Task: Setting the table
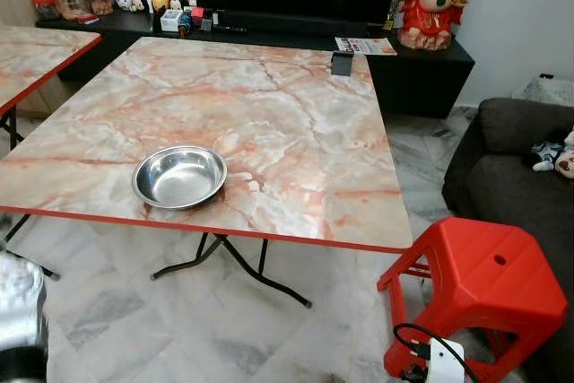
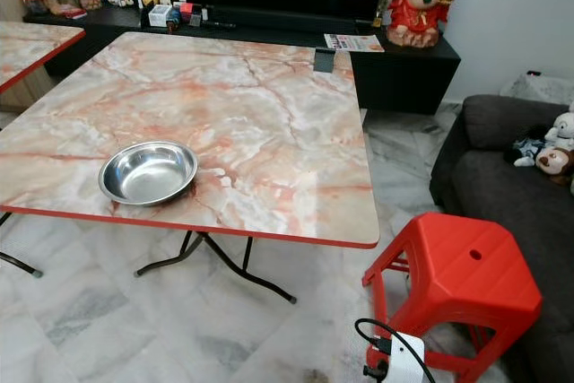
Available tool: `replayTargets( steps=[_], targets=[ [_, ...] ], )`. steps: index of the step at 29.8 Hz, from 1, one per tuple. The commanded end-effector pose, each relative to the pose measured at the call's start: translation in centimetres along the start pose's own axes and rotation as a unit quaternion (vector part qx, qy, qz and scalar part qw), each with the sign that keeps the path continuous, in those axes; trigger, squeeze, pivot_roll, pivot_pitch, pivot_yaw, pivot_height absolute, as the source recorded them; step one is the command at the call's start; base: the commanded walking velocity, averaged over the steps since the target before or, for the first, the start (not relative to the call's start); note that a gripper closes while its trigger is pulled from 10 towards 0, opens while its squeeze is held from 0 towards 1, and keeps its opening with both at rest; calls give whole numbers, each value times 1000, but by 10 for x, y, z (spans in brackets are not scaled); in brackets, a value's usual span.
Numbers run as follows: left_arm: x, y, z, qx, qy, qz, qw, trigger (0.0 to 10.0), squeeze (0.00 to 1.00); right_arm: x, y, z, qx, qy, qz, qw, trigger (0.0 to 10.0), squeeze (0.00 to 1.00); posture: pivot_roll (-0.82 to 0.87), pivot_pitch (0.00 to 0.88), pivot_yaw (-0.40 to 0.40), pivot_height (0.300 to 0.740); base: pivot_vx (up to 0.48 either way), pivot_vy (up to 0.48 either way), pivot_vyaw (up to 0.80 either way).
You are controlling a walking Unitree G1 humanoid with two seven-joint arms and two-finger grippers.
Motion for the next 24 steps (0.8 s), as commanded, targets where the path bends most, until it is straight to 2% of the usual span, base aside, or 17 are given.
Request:
replayTargets(
  steps=[1,2,3,5,6,7,8,9,11,13,14,15,17,18,19,21,24],
  targets=[
    [34,19,-3,2,-72,82,994,10000,0,-1,2,-1,0,0,0,1000,10000,0,8,0,-55,740,0,0,0],
    [34,19,-3,2,-72,82,994,10000,0,-1,2,-1,0,0,0,1000,10000,0,8,0,-55,740,0,0,0],
    [55,22,-3,-35,-110,147,982,10000,0,-1,1,-1,-1,0,0,1000,10000,0,7,0,-53,740,0,0,0],
    [76,28,-2,-61,-151,196,967,10000,0,-2,0,0,-1,0,-1,1000,10000,0,3,0,-50,740,0,0,0],
    [92,36,0,-69,-185,221,955,10000,0,-2,0,0,-1,-1,-4,1000,10000,0,-1,0,-46,740,0,0,0],
    [113,45,5,-85,-231,255,935,10000,0,-1,0,0,-1,-3,-7,1000,10000,0,-9,0,-42,740,0,0,0],
    [113,45,5,-85,-231,255,935,10000,0,-1,0,0,-1,-3,-7,1000,10000,0,-9,0,-42,740,0,0,0],
    [127,47,9,-104,-254,268,923,10000,0,-1,0,0,-1,-4,-9,1000,10000,0,-21,0,-32,740,0,0,0],
    [132,48,10,-109,-258,268,922,10000,0,-1,0,0,0,-5,-11,1000,10000,0,-21,0,-32,740,0,0,0],
    [145,45,15,-154,-261,310,901,10000,0,0,0,0,0,-7,-14,1000,10000,0,-33,0,-24,740,0,0,0],
    [145,45,15,-154,-261,310,901,10000,0,0,0,0,0,-7,-14,1000,10000,0,-33,0,-24,740,0,0,0],
    [157,45,22,-190,-269,336,882,10000,0,2,-1,0,0,-9,-16,1000,10000,0,-38,0,-23,740,0,0,0],
    [164,43,27,-220,-275,345,870,10000,0,3,-1,0,0,-11,-19,1000,10000,0,-38,0,-23,740,0,0,0],
    [164,43,27,-220,-275,345,870,10000,0,3,-1,0,0,-11,-19,1000,10000,0,-38,0,-23,740,0,0,0],
    [167,31,34,-269,-269,340,860,10000,0,4,-3,1,-2,-11,-19,1000,10000,0,-42,0,-19,740,0,0,0],
    [169,16,45,-327,-257,345,841,10000,0,5,-5,2,-4,-13,-20,1000,10000,0,-42,0,-18,740,0,0,0],
    [165,9,48,-345,-247,342,838,10000,0,5,-6,2,-5,-13,-19,1000,10000,0,-37,0,-19,740,0,0,0]
  ],
)
Point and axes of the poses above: a point about 5 cm out from each wrist's last joint towards the gripper, its own z axis pointing back from the gripper into the wrist, its own y axis along the axis of the wrist's last joint, x = y × z, the point moved 4 cm from there along -z, pointing out of the wrist towards the gripper, and after that the axes turned 9 degrees about -z, right-handed, at the moved point
